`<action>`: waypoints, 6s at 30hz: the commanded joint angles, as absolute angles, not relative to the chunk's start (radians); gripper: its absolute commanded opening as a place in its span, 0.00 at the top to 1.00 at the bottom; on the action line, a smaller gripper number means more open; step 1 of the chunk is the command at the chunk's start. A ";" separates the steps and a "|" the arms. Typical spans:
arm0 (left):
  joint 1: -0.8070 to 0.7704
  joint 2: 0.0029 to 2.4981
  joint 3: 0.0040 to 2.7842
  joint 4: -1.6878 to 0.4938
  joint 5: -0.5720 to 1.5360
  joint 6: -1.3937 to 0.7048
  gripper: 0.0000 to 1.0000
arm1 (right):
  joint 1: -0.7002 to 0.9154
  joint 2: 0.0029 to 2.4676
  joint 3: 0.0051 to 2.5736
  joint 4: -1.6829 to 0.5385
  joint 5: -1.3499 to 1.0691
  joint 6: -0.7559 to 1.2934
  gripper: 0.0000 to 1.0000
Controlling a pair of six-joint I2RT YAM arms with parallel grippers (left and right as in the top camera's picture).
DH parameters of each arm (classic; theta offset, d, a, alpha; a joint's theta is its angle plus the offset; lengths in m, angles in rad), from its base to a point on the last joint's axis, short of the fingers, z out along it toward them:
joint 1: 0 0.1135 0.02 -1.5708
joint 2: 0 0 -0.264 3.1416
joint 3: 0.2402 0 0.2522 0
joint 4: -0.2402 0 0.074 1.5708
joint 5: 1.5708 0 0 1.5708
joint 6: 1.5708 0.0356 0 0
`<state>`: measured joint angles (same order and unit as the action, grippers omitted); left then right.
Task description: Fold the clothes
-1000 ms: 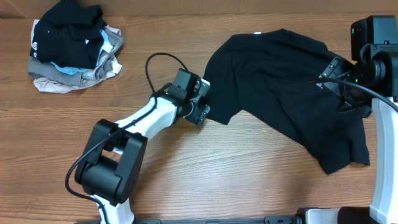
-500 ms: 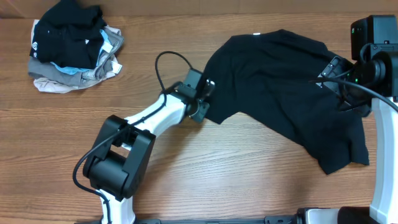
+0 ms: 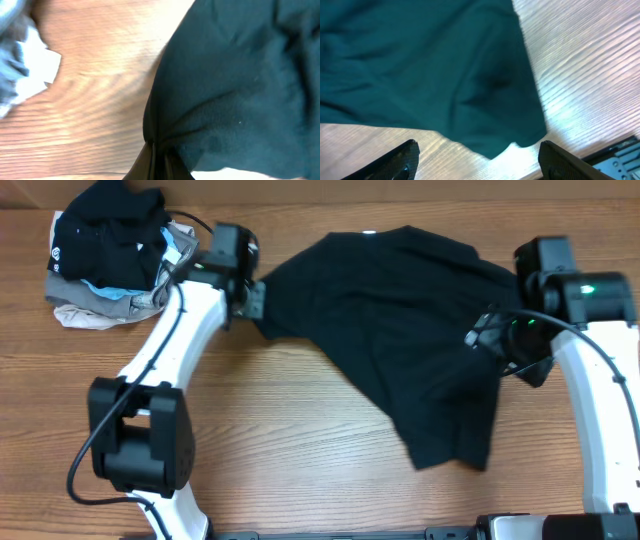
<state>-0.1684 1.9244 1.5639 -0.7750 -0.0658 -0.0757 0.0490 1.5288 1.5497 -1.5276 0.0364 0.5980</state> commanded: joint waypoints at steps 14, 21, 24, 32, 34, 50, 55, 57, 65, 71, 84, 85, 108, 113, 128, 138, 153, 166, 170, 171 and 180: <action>-0.155 1.900 1.600 -0.781 -0.086 -0.067 0.96 | 0.074 1.515 0.901 -1.066 -0.146 0.524 0.41; -0.155 1.900 1.600 -0.785 -0.086 -0.067 0.96 | 0.074 1.515 0.812 -0.973 -0.159 0.528 0.67; -0.155 1.900 1.600 -0.785 -0.089 -0.067 0.96 | 0.056 1.515 0.814 -0.965 -0.133 0.532 0.88; -0.131 1.900 1.600 -0.802 -0.138 -0.067 0.96 | -0.186 1.515 0.959 -1.018 -0.088 0.438 0.96; -0.121 1.900 1.600 -0.808 -0.138 -0.067 0.96 | -0.247 1.515 1.011 -1.008 -0.089 0.400 0.96; -0.105 1.900 1.600 -0.856 -0.139 -0.066 0.96 | -0.382 1.515 1.119 -0.630 -0.035 0.277 0.96; -0.105 1.900 1.600 -0.880 -0.139 -0.067 0.96 | -0.383 1.515 1.185 -0.594 -0.034 0.276 0.96; -0.105 1.900 1.600 -0.888 -0.138 -0.067 0.96 | -0.384 1.515 1.229 -0.599 -0.033 0.276 0.96; -0.105 1.900 1.600 -0.904 -0.138 -0.067 0.96 | -0.384 1.515 1.376 -0.685 -0.027 0.276 0.69; -0.108 1.900 1.600 -0.907 -0.136 -0.067 0.96 | -0.384 1.515 1.383 -0.788 -0.031 0.277 0.00; -0.112 1.900 1.600 -0.912 -0.129 -0.068 0.96 | -0.274 1.513 1.356 -1.245 -0.253 0.249 0.03; -0.112 1.900 1.600 -0.909 -0.129 -0.068 0.96 | -0.230 1.515 1.325 -1.256 -0.253 0.249 0.07; -0.112 1.900 1.600 -0.879 -0.122 -0.075 0.96 | -0.071 1.518 0.818 -0.863 -0.152 0.443 0.48; -0.112 1.900 1.600 -0.878 -0.122 -0.075 0.96 | -0.071 1.518 0.734 -0.720 -0.192 0.448 0.48; -0.110 1.900 1.600 -0.880 -0.141 -0.075 0.96 | -0.071 1.517 0.605 -0.516 -0.255 0.534 0.96; -0.110 1.900 1.773 -1.019 -0.122 -0.070 0.96 | -0.126 1.373 0.886 -0.825 -0.245 0.484 0.96; -0.112 1.899 2.543 -1.272 -0.112 -0.067 0.96 | -0.368 1.319 2.108 -1.509 -0.173 0.279 0.96; -0.112 1.809 2.873 -1.407 -0.111 -0.067 0.96 | -0.372 1.325 2.358 -1.606 -0.147 0.253 0.96; -0.112 1.809 2.872 -1.408 -0.111 -0.067 0.96 | -0.371 1.367 2.357 -1.585 -0.152 0.249 0.96; -0.112 1.814 2.870 -1.407 -0.111 -0.067 0.96 | -0.371 1.382 2.358 -1.576 -0.162 0.237 0.96; -0.109 1.945 2.854 -1.310 -0.120 -0.067 0.96 | -0.366 1.620 2.358 -1.387 -0.249 0.208 0.96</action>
